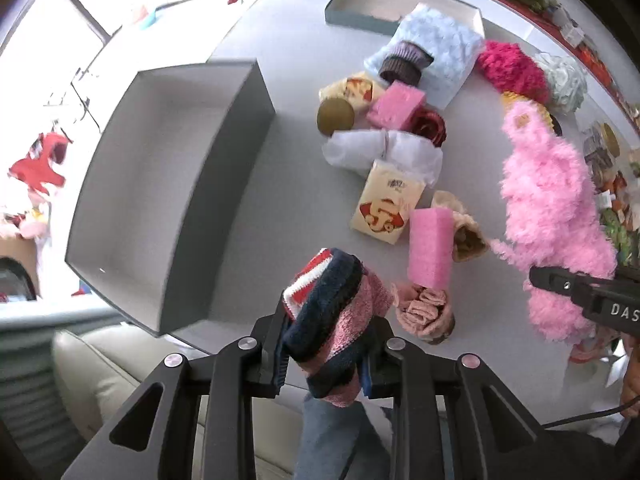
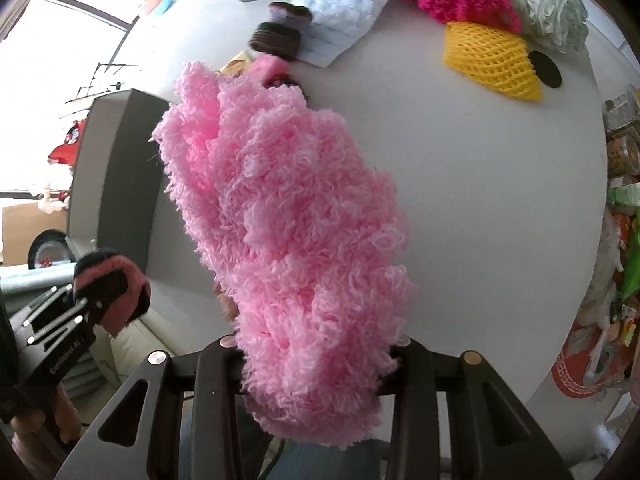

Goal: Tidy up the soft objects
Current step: 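Carry the striped knit with left gripper while right gripper carries the pink scarf over the white box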

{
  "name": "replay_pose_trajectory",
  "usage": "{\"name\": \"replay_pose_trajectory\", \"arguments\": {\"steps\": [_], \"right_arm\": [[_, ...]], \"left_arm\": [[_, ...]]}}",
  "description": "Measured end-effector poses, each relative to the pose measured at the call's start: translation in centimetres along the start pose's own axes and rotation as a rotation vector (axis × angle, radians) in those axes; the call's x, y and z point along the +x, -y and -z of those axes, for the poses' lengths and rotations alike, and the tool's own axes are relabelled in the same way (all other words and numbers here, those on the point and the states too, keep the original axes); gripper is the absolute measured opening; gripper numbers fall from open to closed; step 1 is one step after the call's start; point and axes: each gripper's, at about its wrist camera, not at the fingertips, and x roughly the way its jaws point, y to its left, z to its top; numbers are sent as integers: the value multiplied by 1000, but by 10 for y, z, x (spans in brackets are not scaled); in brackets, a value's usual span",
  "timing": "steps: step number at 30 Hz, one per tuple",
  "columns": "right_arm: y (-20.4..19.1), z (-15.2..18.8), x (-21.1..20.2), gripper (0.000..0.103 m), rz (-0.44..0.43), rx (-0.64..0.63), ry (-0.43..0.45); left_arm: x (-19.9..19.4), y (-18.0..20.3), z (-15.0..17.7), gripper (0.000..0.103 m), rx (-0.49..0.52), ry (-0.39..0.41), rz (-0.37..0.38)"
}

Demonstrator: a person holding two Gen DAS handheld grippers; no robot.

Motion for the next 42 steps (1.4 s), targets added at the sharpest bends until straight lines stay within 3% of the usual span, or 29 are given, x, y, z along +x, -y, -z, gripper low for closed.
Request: {"name": "replay_pose_trajectory", "arguments": {"steps": [7, 12, 25, 42], "right_arm": [[22, -5, -12, 40, -37, -14, 15], [37, 18, -40, 40, -39, -21, 40], [60, 41, -52, 40, -56, 31, 60], [38, 31, -52, 42, -41, 34, 59]], "left_arm": [[-22, -4, -6, 28, 13, 52, -50], [-28, -3, -11, 28, 15, 78, -64], [-34, 4, -15, 28, 50, 85, -83], [-34, -3, -12, 28, 58, 92, -80]]}}
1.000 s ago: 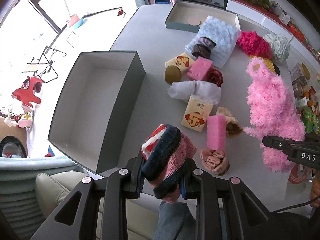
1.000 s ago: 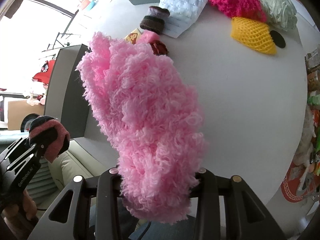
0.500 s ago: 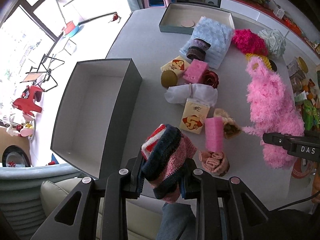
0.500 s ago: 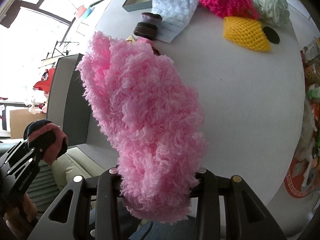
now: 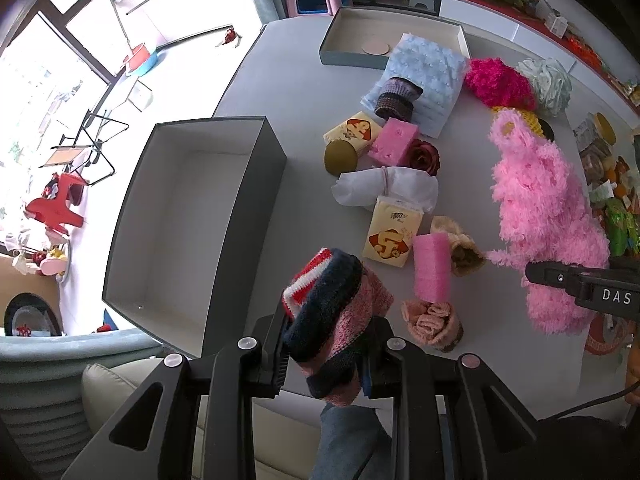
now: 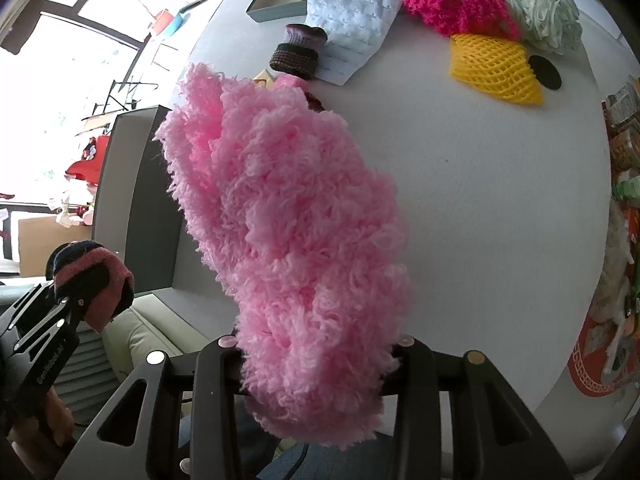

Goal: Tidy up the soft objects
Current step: 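Carry the striped knit with left gripper while right gripper carries the pink scarf over the white box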

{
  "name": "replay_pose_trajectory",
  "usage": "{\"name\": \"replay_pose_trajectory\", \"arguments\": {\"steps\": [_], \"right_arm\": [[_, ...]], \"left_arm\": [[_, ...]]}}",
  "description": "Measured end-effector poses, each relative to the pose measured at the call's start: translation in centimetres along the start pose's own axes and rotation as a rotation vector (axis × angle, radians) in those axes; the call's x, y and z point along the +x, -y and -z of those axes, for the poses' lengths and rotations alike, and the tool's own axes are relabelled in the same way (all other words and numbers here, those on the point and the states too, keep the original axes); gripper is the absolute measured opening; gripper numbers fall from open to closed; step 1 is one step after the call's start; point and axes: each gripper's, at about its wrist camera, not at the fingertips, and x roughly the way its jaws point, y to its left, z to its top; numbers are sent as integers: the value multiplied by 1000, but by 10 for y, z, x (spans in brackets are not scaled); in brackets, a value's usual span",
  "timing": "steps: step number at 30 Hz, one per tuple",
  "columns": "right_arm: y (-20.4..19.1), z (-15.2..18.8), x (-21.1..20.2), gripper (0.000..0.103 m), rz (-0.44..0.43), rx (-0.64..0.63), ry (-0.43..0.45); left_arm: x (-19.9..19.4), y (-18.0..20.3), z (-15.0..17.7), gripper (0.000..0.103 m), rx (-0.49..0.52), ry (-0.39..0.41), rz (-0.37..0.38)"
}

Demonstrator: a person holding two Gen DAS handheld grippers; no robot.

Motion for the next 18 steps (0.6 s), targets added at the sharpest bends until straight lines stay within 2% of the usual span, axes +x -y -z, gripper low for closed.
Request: {"name": "replay_pose_trajectory", "arguments": {"steps": [6, 18], "right_arm": [[-11, 2, 1, 42, 15, 2, 12], [-59, -8, -11, 42, 69, 65, 108]], "left_arm": [[2, -13, -2, 28, -1, 15, 7], [8, -90, -23, 28, -24, 72, 97]]}}
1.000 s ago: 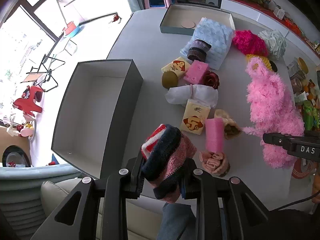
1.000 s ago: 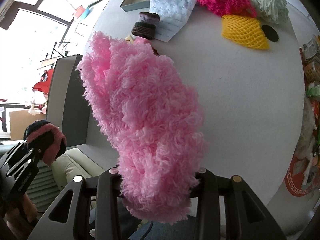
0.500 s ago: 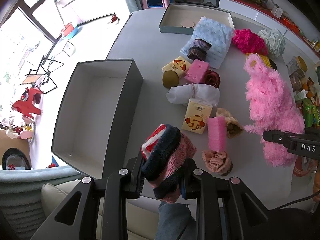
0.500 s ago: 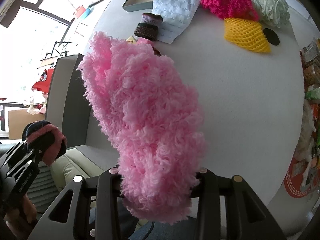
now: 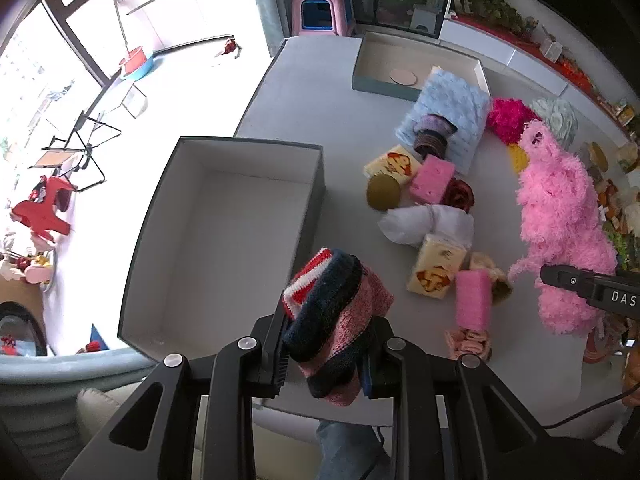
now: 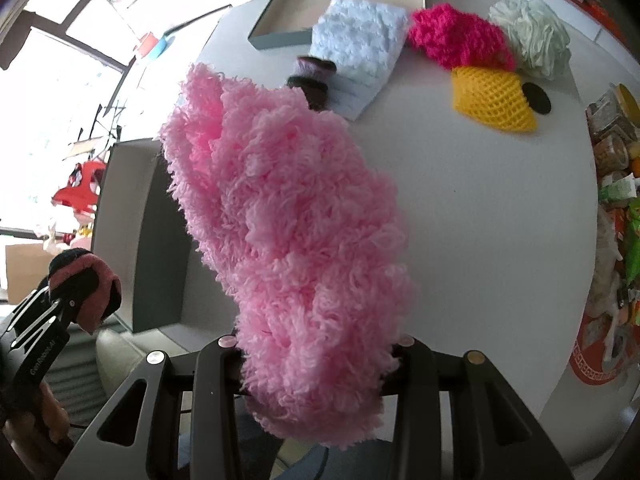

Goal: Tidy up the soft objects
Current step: 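Carry the striped knit with left gripper while right gripper carries the pink scarf over the white box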

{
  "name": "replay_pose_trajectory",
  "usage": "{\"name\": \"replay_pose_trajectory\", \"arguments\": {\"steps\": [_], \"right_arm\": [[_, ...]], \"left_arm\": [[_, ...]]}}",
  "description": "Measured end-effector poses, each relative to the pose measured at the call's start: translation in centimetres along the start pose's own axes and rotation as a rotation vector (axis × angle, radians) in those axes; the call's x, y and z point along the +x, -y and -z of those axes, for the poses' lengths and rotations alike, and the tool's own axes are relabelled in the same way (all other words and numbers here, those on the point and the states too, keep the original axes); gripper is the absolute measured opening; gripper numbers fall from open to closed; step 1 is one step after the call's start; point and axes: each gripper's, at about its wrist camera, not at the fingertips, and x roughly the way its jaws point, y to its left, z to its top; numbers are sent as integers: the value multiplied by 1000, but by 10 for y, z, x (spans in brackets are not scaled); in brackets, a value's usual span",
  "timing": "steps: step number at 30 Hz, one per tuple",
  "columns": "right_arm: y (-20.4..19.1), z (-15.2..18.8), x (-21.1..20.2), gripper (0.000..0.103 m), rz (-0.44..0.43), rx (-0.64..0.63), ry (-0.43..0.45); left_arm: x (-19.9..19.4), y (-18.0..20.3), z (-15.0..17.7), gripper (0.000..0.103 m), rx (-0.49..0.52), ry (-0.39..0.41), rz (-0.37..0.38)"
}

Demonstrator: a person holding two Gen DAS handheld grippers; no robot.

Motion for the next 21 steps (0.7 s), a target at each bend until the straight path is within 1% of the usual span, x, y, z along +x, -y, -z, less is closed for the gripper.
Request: {"name": "replay_pose_trajectory", "arguments": {"steps": [3, 6, 10, 14, 17, 21], "right_arm": [[-21, -3, 2, 42, 9, 12, 16], [-48, -5, 6, 42, 17, 10, 18], [-87, -10, 15, 42, 8, -22, -1], [-133, -21, 28, 42, 15, -93, -22], [-172, -32, 38, 42, -17, -142, -46], [-220, -44, 53, 42, -12, -230, -65]], "left_arm": [[2, -23, -3, 28, -13, 7, 19], [6, -54, -4, 28, -59, 13, 30], [11, -95, -1, 28, -125, 16, 10], [21, -133, 3, 28, -186, 17, -29], [33, -154, 4, 28, -230, 5, -49], [53, -175, 3, 28, -287, -22, -50]]}}
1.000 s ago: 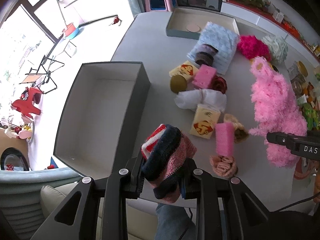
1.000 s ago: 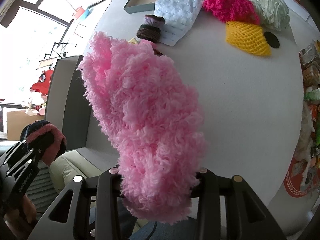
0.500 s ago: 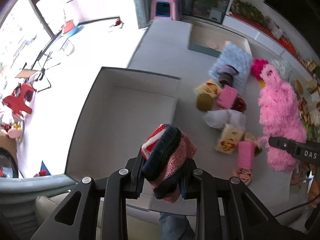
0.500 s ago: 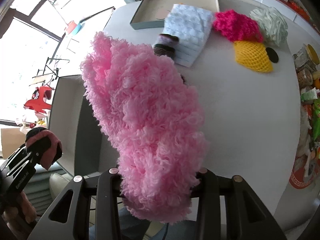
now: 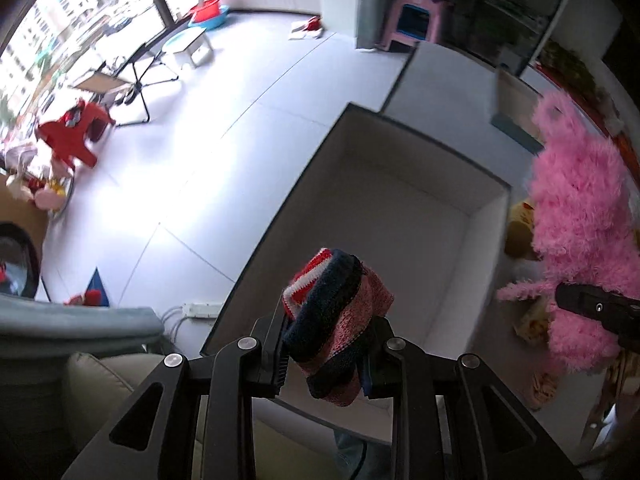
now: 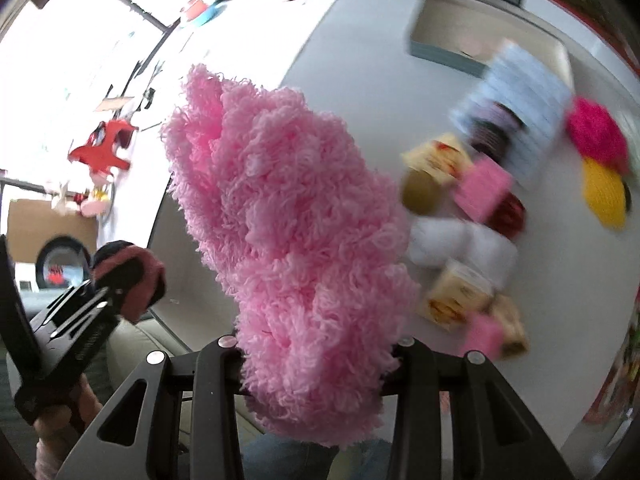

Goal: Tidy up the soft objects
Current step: 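Carry the striped knit with left gripper while right gripper carries the pink scarf over the white box, then open left gripper to drop the striped knit while right gripper drops the pink scarf into the box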

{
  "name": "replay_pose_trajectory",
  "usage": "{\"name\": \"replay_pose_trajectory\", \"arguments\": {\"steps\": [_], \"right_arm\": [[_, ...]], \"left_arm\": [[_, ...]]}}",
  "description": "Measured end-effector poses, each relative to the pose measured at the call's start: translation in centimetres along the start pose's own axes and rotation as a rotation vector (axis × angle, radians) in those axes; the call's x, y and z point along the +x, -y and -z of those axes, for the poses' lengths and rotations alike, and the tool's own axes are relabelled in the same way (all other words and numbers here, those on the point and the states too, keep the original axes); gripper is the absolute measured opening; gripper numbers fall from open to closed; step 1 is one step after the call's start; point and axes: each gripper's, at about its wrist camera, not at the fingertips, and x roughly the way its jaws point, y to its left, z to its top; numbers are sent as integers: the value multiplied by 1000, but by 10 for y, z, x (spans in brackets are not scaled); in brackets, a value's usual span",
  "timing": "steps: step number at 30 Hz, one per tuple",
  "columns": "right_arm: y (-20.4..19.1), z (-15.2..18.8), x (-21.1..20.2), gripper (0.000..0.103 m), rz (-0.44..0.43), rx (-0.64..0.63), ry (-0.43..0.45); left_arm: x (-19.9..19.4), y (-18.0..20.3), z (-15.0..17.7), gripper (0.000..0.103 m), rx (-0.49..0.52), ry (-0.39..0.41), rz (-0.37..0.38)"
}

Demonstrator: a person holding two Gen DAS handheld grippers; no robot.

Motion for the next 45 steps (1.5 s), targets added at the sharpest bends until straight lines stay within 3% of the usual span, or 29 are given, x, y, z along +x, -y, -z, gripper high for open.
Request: {"name": "replay_pose_trajectory", "arguments": {"steps": [7, 15, 32, 45], "right_arm": [[-48, -34, 32, 42, 4, -76, -47], [-67, -57, 73, 42, 54, -104, -106], [-73, -72, 134, 42, 160, -68, -207], [-53, -62, 132, 42, 190, 55, -216]], "left_arm": [[33, -8, -6, 28, -42, -47, 1], [66, -10, -11, 28, -55, -99, 13], [115, -11, -17, 28, -24, -177, 32], [118, -2, -22, 28, 11, -194, 36]]}}
